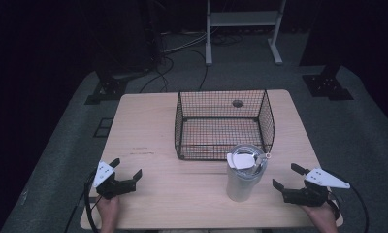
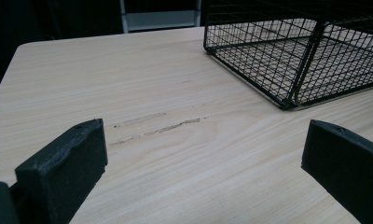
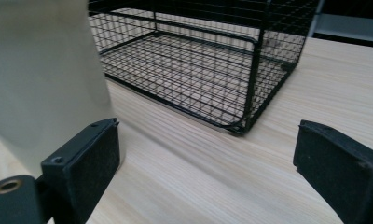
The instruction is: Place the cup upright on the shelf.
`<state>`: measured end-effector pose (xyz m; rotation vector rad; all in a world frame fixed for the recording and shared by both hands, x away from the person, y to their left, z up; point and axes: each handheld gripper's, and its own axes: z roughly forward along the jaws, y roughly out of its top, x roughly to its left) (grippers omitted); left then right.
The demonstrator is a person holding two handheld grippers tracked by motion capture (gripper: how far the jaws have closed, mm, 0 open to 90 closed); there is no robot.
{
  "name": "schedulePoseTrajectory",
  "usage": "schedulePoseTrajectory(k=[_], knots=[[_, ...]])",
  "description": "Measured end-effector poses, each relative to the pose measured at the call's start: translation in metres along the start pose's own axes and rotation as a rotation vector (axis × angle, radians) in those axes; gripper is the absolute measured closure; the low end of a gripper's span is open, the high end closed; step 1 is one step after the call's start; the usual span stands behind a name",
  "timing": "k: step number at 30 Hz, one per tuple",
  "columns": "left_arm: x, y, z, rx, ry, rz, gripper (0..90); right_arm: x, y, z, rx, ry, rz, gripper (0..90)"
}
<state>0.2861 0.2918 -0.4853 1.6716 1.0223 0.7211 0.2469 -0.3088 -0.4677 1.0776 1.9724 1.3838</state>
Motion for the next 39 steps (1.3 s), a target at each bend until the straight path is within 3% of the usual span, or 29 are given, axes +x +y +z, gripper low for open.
schedulePoseTrajectory(k=[13,19,28,39], knots=[[0.000,-0.001,-0.001,-0.006,0.005,-0.002,0.0,0.007,0.015,-0.014,-0.034,0.055,-0.024,6.6],[0.000,-0.001,-0.001,-0.008,0.004,0.001,0.0,0.017,0.021,-0.017,0.008,0.081,-0.082,6.6],[-0.001,-0.001,-0.002,-0.010,0.004,0.002,0.0,0.030,0.028,-0.016,0.022,0.148,-0.133,6.6],[-0.001,-0.001,-0.002,-0.013,0.002,0.009,0.0,0.041,0.030,-0.011,0.038,0.215,-0.142,6.5]])
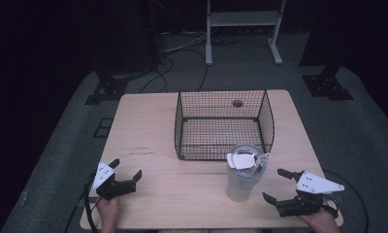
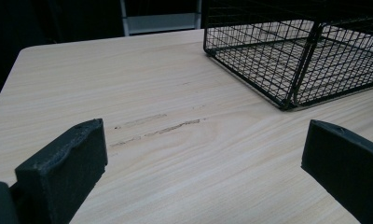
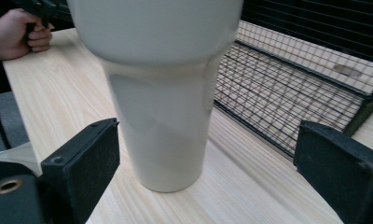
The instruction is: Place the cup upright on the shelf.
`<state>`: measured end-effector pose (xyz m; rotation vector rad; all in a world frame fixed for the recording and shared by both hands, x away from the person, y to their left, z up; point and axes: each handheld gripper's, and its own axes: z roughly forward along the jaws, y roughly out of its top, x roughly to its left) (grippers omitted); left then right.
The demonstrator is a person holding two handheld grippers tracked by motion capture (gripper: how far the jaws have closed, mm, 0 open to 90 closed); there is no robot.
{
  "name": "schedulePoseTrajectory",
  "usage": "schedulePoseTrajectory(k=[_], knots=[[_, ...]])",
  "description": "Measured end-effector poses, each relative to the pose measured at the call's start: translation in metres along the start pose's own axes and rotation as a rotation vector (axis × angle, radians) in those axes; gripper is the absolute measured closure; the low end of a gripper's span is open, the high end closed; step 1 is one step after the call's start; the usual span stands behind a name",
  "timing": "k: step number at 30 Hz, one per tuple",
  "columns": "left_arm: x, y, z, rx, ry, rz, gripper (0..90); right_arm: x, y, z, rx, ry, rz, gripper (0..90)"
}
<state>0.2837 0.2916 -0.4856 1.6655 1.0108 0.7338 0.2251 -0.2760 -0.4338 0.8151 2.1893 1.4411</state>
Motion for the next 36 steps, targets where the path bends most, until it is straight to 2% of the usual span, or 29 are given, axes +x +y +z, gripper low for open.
schedulePoseTrajectory(k=[10,21,36], knots=[[0.000,0.000,0.000,-0.001,-0.001,-0.001,0.0,0.006,0.002,0.011,0.009,0.044,-0.013,6.4],[0.000,0.000,0.000,-0.002,-0.001,-0.001,0.0,0.010,0.000,0.030,0.016,0.095,0.005,6.5],[0.000,0.000,0.000,-0.003,-0.001,-0.001,0.0,0.013,0.005,0.047,0.004,0.113,-0.001,6.4]])
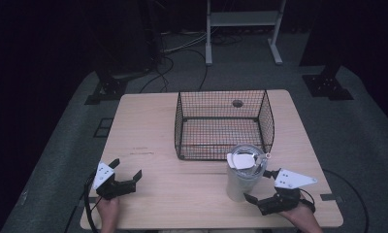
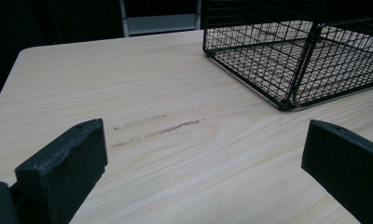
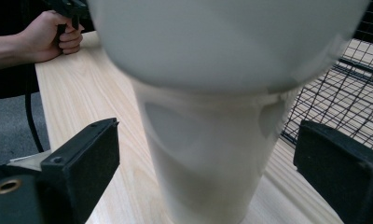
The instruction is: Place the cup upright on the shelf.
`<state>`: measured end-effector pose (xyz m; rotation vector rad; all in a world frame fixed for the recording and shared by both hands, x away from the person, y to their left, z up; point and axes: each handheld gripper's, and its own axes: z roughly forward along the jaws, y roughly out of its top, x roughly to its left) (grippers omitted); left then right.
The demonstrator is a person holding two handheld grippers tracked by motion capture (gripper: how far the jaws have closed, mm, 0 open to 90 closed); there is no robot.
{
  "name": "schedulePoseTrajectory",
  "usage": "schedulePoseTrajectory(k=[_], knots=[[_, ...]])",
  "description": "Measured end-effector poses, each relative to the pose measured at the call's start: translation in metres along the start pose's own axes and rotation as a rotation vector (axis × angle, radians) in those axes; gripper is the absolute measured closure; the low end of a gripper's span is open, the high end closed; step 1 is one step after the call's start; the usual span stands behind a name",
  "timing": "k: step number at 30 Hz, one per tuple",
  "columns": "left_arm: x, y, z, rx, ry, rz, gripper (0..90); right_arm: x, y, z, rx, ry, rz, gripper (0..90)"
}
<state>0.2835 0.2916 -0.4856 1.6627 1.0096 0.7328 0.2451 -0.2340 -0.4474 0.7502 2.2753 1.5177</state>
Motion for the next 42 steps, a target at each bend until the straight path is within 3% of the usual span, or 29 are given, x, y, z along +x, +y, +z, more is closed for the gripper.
schedulePoseTrajectory(k=[21,35,42], knots=[[0.000,0.000,0.000,0.000,0.000,0.004,0.0,0.001,0.009,0.030,-0.045,-0.030,-0.020,6.4],[0.000,0.000,0.000,0.000,-0.001,0.005,0.0,0.002,0.005,0.032,-0.105,-0.039,-0.025,8.2],[0.000,0.000,0.000,0.000,-0.001,0.005,0.0,0.002,0.005,0.032,-0.109,-0.040,-0.027,8.4]])
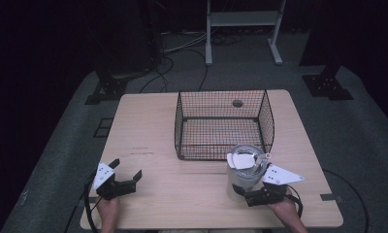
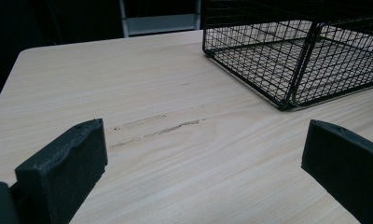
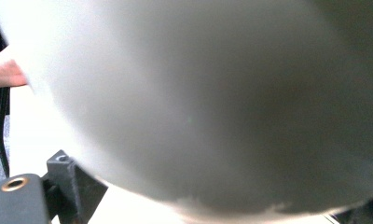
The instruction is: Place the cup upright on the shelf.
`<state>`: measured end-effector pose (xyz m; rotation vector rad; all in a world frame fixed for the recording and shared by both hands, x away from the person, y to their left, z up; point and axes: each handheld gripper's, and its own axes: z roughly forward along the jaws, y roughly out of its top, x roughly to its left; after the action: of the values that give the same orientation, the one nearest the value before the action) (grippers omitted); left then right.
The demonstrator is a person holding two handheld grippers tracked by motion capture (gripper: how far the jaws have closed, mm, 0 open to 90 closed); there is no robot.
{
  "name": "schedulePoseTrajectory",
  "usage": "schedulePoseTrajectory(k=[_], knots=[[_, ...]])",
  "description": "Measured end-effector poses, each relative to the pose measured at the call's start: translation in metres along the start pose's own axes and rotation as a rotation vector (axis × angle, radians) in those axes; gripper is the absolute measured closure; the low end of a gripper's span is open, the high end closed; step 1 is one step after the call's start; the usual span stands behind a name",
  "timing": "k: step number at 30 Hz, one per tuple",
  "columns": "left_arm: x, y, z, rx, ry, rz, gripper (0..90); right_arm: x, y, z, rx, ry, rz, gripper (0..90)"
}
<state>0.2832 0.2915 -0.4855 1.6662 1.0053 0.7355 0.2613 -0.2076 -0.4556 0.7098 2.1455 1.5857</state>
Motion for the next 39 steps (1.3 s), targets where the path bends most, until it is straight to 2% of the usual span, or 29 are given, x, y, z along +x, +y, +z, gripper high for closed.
schedulePoseTrajectory(k=[8,11,19,32,38,39], knots=[[0.000,0.000,0.000,-0.001,0.000,0.000,0.0,0.000,0.000,0.000,0.001,-0.004,0.000,8.5],[0.000,0.000,0.000,0.001,0.000,-0.002,0.0,-0.001,0.001,-0.001,-0.007,-0.001,0.026,8.5],[0.000,0.000,0.000,0.000,0.000,-0.001,0.0,-0.004,0.010,-0.003,-0.046,-0.004,0.026,8.5],[0.000,0.000,0.000,0.000,0.001,-0.001,0.0,-0.011,0.045,0.000,-0.052,-0.006,-0.002,8.5],[0.000,0.000,0.000,0.000,0.001,-0.005,0.0,-0.013,0.065,0.005,-0.058,0.001,-0.015,8.5],[0.000,0.000,0.000,0.000,0.000,-0.004,0.0,-0.014,0.073,0.006,-0.060,0.000,-0.023,8.5]])
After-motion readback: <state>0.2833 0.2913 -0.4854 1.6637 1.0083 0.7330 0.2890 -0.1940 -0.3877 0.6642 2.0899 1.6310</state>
